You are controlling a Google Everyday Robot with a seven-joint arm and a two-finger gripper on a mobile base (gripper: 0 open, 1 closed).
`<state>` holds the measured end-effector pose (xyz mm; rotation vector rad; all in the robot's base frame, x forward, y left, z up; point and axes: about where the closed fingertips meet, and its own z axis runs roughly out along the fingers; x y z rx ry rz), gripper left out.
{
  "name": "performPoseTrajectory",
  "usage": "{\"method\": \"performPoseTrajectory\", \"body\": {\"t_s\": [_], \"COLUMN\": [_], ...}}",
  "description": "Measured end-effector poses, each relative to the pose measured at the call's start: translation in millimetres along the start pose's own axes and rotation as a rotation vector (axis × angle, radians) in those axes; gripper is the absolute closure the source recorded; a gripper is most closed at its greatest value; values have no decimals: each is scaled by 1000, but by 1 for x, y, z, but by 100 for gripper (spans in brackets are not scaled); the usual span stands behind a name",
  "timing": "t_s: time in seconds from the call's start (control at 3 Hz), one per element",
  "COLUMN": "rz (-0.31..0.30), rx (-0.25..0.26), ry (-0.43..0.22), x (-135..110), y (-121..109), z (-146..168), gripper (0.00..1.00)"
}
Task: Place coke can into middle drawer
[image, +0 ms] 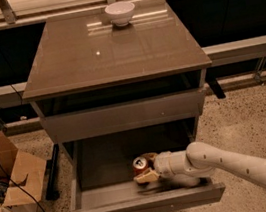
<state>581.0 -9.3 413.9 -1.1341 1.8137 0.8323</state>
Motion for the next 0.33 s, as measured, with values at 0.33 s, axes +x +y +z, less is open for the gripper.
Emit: {"method": "performPoseTrajectory", "body": {"t_s": [0.33], "rz": [0], "rx": [5], "ry": [1], "x": [0], "y": [-1], "z": [1], "gripper": [0]}}
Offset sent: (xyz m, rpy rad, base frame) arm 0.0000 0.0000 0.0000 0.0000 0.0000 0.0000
